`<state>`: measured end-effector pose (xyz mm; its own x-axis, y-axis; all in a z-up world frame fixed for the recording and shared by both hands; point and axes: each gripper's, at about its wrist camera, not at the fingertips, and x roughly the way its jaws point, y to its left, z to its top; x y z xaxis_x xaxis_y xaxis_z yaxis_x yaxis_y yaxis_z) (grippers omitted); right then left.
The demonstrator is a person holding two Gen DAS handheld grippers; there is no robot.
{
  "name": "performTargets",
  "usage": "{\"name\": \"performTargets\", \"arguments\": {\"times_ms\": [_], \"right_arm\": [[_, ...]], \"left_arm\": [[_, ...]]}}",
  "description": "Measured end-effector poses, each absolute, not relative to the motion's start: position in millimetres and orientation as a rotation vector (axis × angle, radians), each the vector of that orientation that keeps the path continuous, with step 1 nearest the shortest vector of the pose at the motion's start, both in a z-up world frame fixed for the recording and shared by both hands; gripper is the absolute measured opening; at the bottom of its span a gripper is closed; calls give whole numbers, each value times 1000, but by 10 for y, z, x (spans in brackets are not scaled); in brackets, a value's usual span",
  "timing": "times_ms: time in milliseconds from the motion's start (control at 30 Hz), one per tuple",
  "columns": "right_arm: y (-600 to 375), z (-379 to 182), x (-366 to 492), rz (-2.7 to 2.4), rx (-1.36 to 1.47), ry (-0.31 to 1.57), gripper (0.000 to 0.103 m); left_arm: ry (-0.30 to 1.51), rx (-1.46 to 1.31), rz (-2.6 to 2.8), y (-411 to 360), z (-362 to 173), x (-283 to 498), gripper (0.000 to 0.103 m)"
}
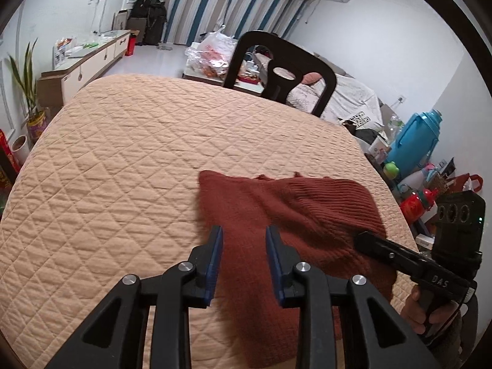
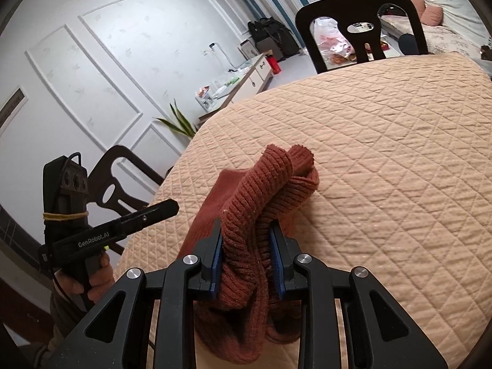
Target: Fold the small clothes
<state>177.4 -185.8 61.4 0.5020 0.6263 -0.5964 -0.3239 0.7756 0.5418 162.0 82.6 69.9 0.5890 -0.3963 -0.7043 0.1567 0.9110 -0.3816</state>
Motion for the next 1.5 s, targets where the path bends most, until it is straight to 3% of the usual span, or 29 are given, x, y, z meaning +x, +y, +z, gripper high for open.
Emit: {"name": "performTargets", "arguments": {"times_ms": [100,133,167,233,533,567,667,767,1500], "right_arm": [[-1842,618,1751,583,382,871,27],[-1846,617,1745,579,383,872,27],[-1850,615,1742,576,386,874,27],[-1851,614,1729,569,391,876,27],[-1849,610,1703,553,386,878,27],[-1852,606,1703,551,386,879,27],[-1851,601,1700,548,386,881,27],[-1845,609,1704,545,387,883,27],[-1313,705,1801,653,356,874,27]], "left_arm": [[917,-331,-332,896,591,1648,32],[930,-336,-332,895,544,1667,40],[944,-340,-335,888,498,1681,55],[981,-380,-371,886,383,1721,63],[1061,-436,-430,716,157,1838,62],[1062,-431,-432,692,157,1835,54],[1060,-418,-431,654,197,1831,41],[1059,-416,-432,656,233,1836,33],[979,-425,-321,1320,446,1772,32]]}}
